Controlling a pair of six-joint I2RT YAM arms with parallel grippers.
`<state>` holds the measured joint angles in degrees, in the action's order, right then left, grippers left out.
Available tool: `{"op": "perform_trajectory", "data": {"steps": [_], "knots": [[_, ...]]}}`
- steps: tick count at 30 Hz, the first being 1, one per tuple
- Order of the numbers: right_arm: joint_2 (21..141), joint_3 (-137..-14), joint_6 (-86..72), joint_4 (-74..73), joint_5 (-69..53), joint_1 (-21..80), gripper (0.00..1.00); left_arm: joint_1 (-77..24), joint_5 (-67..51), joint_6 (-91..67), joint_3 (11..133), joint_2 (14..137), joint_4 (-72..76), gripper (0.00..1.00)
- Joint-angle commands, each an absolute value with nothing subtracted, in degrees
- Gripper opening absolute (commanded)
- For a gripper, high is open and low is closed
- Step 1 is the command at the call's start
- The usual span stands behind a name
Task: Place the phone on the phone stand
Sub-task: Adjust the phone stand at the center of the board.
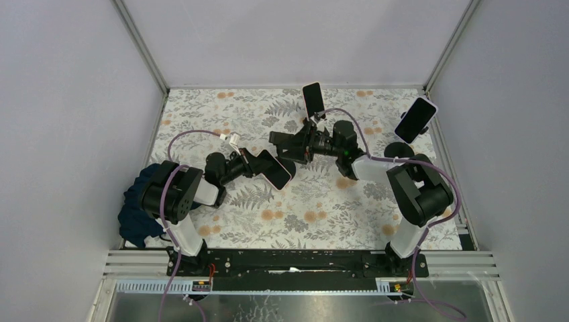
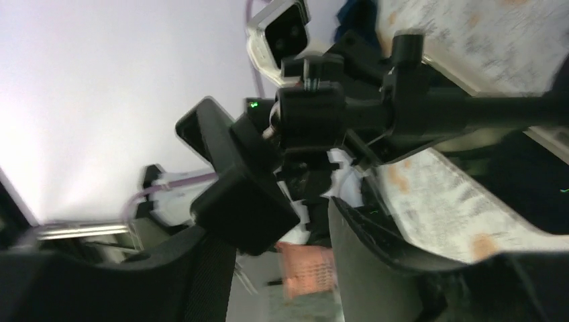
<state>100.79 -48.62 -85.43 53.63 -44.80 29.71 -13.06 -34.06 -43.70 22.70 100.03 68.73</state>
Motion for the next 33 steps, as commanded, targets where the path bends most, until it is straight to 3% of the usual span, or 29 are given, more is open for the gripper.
{"op": "perform_trajectory", "data": {"steps": [1,4,7,9,15,21,25,33], "knots": [[95.87,-57.59,-57.47,29.62,-49.33,27.56,0.58,-12.3,-28.57,-37.52,23.41,101.18,66.33,0.0],[93.9,-64.49,-34.49,4.76,-43.87,27.63,0.61,-12.28,-29.06,-37.1,23.67,100.94,66.03,0.0],[93.52,-66.33,-24.37,1.15,-41.54,27.57,0.57,-12.29,-29.57,-36.82,24.13,101.35,65.87,0.0],[94.68,-68.81,-21.77,-0.65,-41.46,27.68,0.42,-12.3,-29.91,-36.98,24.49,101.75,65.96,0.0],[97.38,-75.98,-13.75,-8.49,-37.49,27.92,0.22,-12.3,-30.66,-37.23,24.87,102.5,65.76,0.0],[97.56,-81.85,-4.73,-15.17,-32.49,28.19,0.2,-12.3,-31.1,-36.73,25.44,103.15,65.29,0.0],[97.39,-83.09,-1.24,-16.72,-32.82,28.33,0.29,-12.3,-31.55,-36.78,25.96,102.34,64.86,0.0],[95.87,-88.46,9.9,-25.1,-34.71,28.1,0.7,-12.35,-33.09,-36.29,26.29,93.59,58.67,0.0]]}}
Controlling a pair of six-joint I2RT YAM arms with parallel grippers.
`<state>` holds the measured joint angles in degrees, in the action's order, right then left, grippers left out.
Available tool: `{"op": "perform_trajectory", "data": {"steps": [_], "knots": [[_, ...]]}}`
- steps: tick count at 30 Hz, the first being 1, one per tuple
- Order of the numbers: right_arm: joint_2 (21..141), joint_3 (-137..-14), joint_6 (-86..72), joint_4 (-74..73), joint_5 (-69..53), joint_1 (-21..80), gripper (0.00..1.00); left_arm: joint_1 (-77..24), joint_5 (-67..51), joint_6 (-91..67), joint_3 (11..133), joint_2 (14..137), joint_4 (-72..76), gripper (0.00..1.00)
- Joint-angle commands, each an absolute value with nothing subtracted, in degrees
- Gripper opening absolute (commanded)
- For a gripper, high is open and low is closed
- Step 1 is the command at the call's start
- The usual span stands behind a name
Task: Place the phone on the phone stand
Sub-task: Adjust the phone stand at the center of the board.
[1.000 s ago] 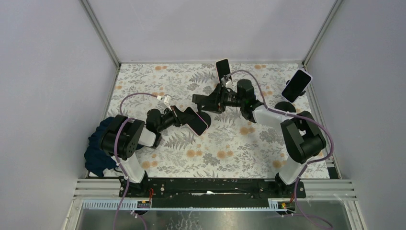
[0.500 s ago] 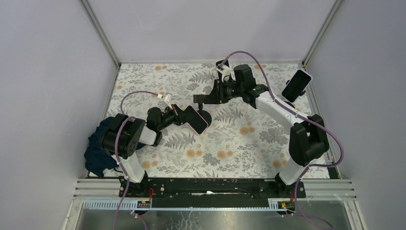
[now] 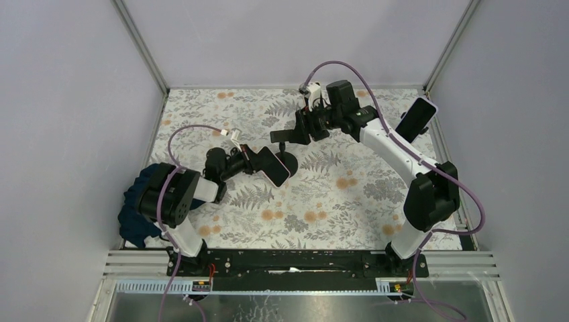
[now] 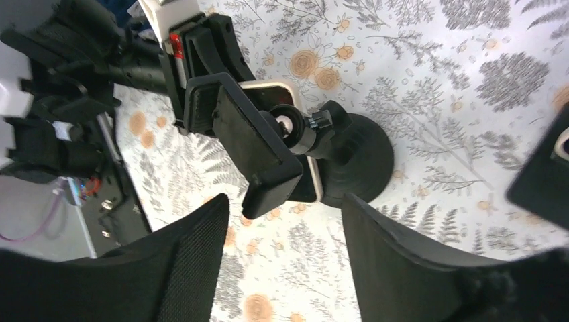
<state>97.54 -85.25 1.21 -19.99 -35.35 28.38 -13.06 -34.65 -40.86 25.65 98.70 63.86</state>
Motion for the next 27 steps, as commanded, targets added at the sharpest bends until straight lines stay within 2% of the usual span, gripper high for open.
{"op": "perform_trajectory", "data": {"steps": [1,3,5,6,9,18,27], "knots": [[94.7,-88.16,10.81,-25.48,-34.52,27.81,0.75,-12.39,-33.13,-36.02,26.09,90.87,57.18,0.0],[92.48,-87.73,12.28,-26.01,-34.32,27.62,0.77,-12.39,-32.63,-35.21,25.6,86.37,53.84,0.0],[91.14,-87.87,11.19,-25.92,-32.91,27.66,0.74,-12.39,-31.6,-33.87,25.12,81.53,49.46,0.0],[91.04,-88.39,9.91,-26.04,-32.44,27.63,0.69,-12.39,-30.86,-33.05,24.87,79.37,47.01,0.0],[92.57,-90.78,5.37,-27.45,-32.08,28.13,0.63,-12.39,-28.51,-29.92,24.53,72.46,38.2,0.0],[96.14,-95.08,3.5,-29.92,-22.65,32.38,0.63,-12.37,-21.87,-23.96,25.63,52.27,19.24,0.0],[99.84,-98.65,4.64,-33.16,-17.46,35.25,0.61,-12.39,-21.09,-20.47,32.98,44.12,7.67,0.0]]}}
